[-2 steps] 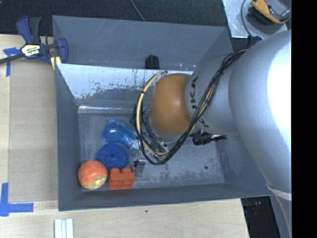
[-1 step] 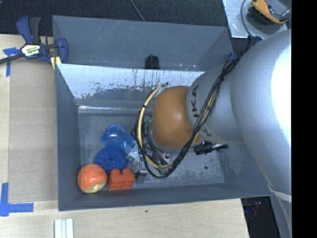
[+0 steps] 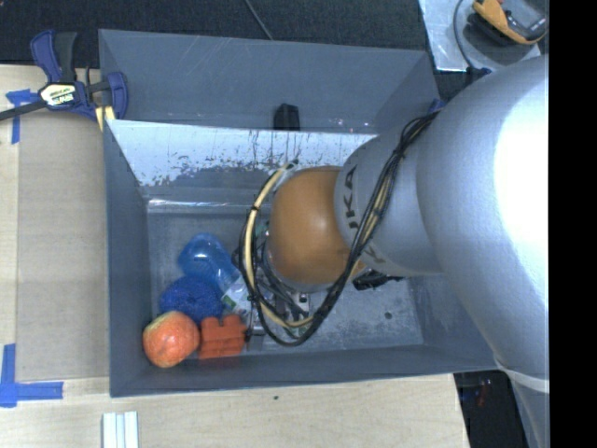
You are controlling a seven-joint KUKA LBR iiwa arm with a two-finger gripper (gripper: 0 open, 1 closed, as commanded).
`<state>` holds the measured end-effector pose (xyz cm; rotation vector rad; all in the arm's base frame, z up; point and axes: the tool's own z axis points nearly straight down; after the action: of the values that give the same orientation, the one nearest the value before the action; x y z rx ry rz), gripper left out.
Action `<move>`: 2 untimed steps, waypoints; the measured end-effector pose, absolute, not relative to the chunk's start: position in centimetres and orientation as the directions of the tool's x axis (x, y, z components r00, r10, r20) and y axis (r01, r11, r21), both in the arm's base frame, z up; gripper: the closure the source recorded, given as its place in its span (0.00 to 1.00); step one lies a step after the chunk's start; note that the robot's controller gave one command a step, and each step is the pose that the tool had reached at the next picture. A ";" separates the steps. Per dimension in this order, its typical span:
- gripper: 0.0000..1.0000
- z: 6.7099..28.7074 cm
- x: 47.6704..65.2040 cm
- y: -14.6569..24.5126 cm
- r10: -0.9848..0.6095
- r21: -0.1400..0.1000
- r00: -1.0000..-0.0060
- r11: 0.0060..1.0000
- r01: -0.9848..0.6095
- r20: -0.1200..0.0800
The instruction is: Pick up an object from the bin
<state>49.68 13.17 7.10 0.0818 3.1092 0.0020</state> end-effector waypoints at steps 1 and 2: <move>0.00 7.1 49.2 14.9 -0.162 -0.006 -0.986 0.987 -0.162 -0.031; 0.00 7.1 48.8 15.4 -0.140 -0.004 -0.990 0.990 -0.140 -0.032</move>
Offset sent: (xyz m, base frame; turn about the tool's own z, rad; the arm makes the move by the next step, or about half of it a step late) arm -0.0117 0.0237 -0.0010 -0.1048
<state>48.85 15.40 7.10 -0.2186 3.1019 -0.0025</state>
